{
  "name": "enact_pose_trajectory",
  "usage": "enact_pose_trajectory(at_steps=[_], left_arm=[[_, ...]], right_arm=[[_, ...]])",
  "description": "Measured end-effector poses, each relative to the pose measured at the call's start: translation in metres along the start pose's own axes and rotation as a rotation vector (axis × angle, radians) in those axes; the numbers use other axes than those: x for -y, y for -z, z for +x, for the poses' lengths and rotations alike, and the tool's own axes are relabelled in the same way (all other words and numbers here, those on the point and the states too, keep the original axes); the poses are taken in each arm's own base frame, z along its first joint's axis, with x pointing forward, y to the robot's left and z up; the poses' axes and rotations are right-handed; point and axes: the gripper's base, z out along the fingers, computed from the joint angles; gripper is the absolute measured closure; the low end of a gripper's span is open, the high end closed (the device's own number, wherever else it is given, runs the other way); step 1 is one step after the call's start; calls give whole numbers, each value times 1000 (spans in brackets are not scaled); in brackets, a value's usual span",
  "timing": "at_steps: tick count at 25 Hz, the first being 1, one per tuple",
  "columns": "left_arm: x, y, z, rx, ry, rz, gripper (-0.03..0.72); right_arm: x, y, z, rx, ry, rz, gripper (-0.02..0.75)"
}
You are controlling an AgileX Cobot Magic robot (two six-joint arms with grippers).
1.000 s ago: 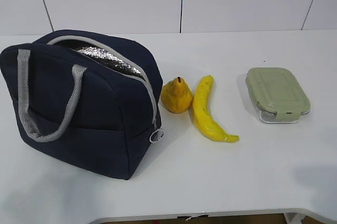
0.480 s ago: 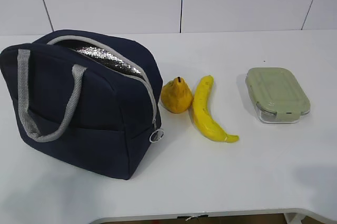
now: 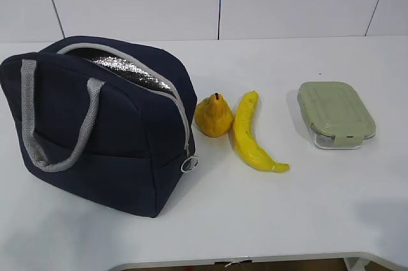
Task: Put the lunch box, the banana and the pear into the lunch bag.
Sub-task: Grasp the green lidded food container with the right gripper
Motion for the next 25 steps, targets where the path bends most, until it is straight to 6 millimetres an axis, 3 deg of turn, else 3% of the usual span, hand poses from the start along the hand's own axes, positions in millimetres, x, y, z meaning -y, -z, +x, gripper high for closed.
enact_pose_trajectory(at_steps=[18, 25], left_arm=[[0, 0, 0, 0, 0, 0, 383], [0, 0, 0, 0, 0, 0, 383]], right_arm=[[0, 0, 0, 0, 0, 0, 262], [-3, 3, -10, -2, -16, -42, 176]])
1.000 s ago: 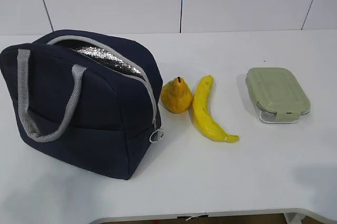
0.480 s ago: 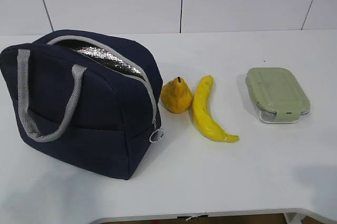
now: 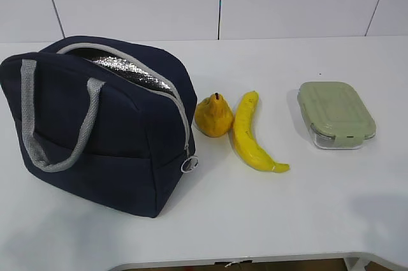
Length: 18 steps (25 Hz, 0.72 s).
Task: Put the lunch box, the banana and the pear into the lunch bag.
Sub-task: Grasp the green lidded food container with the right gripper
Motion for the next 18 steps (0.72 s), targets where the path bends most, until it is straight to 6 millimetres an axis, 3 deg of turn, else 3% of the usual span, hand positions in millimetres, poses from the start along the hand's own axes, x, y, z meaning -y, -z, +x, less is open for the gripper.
enact_pose_trajectory(at_steps=[9, 18], left_arm=[[0, 0, 0, 0, 0, 0, 383], [0, 0, 0, 0, 0, 0, 383]], right_arm=[[4, -8, -55, -99, -9, -13, 160], [9, -39, -124, -208, -27, -57, 160]])
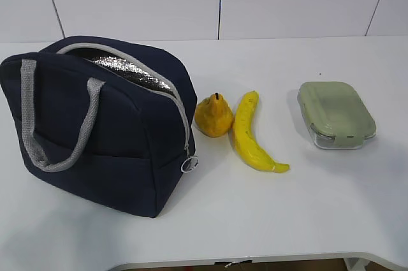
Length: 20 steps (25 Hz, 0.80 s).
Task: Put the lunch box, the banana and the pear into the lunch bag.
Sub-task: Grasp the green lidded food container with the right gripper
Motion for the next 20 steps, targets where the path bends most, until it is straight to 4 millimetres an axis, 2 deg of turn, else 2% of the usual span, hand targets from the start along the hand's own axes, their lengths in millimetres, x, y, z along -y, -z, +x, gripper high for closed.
enact_pose_trajectory(at_steps=[12, 15, 20], left_arm=[[0, 0, 0, 0, 0, 0, 383], [0, 0, 0, 0, 0, 0, 383], [0, 0, 0, 0, 0, 0, 383]], right_arm=[[-7, -54, -89, -70, 38, -225, 160], [-7, -68, -103, -79, 43, -264, 160], [-11, -100, -110, -123, 35, -374, 160]])
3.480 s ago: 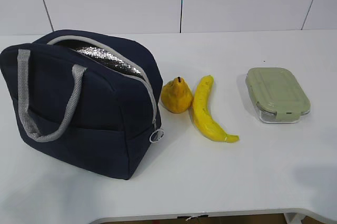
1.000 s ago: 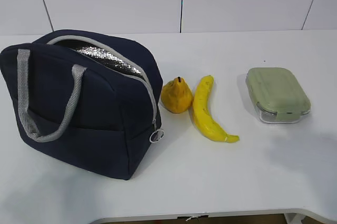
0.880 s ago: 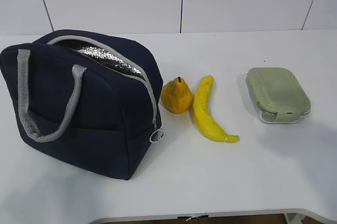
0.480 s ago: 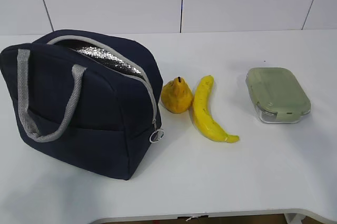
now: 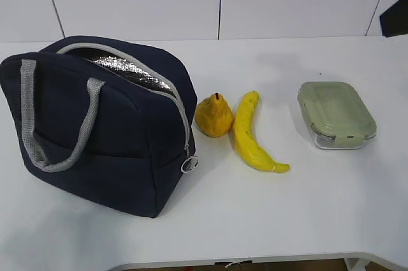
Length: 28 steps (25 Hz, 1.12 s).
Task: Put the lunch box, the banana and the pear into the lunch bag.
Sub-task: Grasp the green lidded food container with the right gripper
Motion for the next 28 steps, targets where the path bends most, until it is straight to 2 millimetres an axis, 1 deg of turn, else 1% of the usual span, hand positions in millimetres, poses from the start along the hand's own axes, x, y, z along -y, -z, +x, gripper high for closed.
enact_pose_trajectory(at_steps=[3, 5, 9, 15, 18, 20, 23, 28], left_arm=[[0, 0, 0, 0, 0, 0, 383], [0, 0, 0, 0, 0, 0, 383], [0, 0, 0, 0, 0, 0, 383], [0, 0, 0, 0, 0, 0, 383], [0, 0, 0, 0, 0, 0, 383], [0, 0, 0, 0, 0, 0, 383], [0, 0, 0, 0, 0, 0, 383], [0, 0, 0, 0, 0, 0, 383]], right_arm=[[7, -14, -5, -2, -25, -61, 160], [14, -19, -9, 19, -55, -99, 160], [42, -20, -13, 81, -121, -165, 160], [92, -21, -10, 150, -195, -210, 160], [111, -24, -10, 208, -235, -253, 160], [125, -30, -10, 235, -255, -273, 160], [140, -43, -8, 249, -263, -293, 160], [157, -64, -1, 219, -292, -314, 160]])
